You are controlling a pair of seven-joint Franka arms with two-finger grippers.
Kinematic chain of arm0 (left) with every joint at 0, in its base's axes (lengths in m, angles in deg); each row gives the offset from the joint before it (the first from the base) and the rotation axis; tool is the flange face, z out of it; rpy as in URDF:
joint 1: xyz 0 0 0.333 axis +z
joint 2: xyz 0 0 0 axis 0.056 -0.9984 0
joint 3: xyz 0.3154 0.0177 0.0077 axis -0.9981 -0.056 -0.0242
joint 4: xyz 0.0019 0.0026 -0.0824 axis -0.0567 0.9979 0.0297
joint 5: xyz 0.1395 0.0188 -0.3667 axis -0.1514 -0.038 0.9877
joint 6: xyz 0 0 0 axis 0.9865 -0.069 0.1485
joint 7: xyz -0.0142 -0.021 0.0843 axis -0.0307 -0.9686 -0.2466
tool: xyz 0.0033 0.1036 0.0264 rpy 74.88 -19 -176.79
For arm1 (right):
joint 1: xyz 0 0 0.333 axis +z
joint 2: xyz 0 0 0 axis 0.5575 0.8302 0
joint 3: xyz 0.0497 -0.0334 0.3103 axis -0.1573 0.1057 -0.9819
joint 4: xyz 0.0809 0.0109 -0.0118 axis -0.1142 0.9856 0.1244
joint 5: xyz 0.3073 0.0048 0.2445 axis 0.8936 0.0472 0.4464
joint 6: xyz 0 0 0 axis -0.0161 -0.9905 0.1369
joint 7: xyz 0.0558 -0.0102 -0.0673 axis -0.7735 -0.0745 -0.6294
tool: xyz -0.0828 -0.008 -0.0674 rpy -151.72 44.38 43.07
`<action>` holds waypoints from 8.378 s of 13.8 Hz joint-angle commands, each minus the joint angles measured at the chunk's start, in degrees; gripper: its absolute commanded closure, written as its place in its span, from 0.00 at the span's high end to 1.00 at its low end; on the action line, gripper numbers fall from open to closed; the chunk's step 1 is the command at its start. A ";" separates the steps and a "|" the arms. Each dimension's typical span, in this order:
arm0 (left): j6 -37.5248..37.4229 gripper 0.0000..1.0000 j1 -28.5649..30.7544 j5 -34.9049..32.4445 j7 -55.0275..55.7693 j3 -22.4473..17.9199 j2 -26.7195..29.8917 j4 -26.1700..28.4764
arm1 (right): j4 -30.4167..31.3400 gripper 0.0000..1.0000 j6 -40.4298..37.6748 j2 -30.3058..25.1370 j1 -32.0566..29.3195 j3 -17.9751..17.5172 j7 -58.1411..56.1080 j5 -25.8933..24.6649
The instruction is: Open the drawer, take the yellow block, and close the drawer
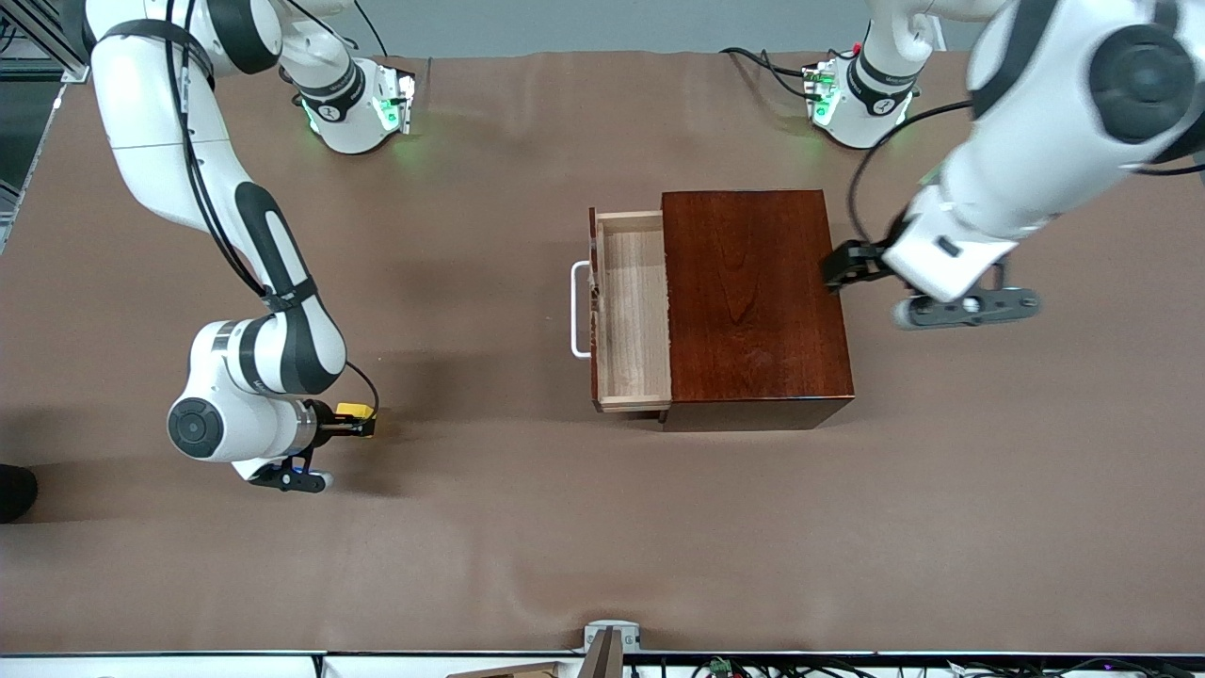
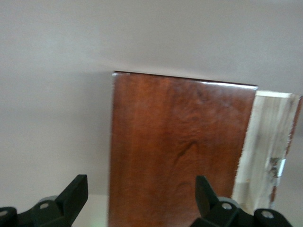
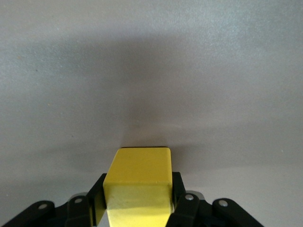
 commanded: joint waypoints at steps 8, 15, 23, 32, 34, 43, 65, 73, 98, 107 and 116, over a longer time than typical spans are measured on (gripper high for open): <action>8.67 1.00 -8.09 1.09 18.09 -0.28 -6.36 -4.71 | -1.78 1.00 -3.22 -7.24 -1.49 -0.17 0.29 -0.50; 14.48 1.00 -18.74 1.35 42.71 -0.28 -13.57 -7.54 | 9.17 1.00 -17.04 -30.69 -4.21 0.01 -0.23 -6.75; 21.60 1.00 -25.69 3.37 77.08 -0.28 -19.55 -7.63 | 14.50 1.00 -25.80 -45.23 -9.40 0.01 -0.59 -7.01; 28.54 1.00 -26.83 5.57 104.24 -0.37 -27.27 -12.01 | 8.59 1.00 -32.16 -45.06 -8.52 -1.31 0.03 -7.01; 29.07 1.00 -27.36 5.74 105.40 -0.28 -28.51 -12.02 | 7.80 1.00 -32.07 -44.80 -8.79 -1.40 0.03 -7.01; 20.47 1.00 -27.97 1.44 110.15 -0.81 -29.13 -11.06 | 6.48 1.00 -31.98 -44.88 -8.79 -1.31 0.03 -7.19; 0.86 1.00 -28.59 -19.48 119.37 -0.90 -28.87 -9.39 | 5.95 1.00 -32.60 -44.80 -9.14 -1.23 -6.47 -9.39; -1.16 1.00 -28.85 -23.69 119.81 -0.90 -28.61 -8.95 | 5.69 1.00 -32.60 -44.80 -9.23 -1.05 -6.47 -9.04; 7.10 1.00 10.50 -15.81 73.98 -0.28 -12.53 -9.66 | 5.69 1.00 -32.42 -44.71 -9.23 -1.05 -6.47 -8.95; 7.10 1.00 15.00 -9.46 39.34 -0.28 4.69 7.30 | 5.69 1.00 -32.33 -44.71 -9.14 -1.05 -6.47 -8.95; 4.30 1.00 19.84 -5.68 2.86 -0.37 13.49 16.37 | 5.69 1.00 -32.33 -44.62 -9.23 -1.05 -6.47 -8.95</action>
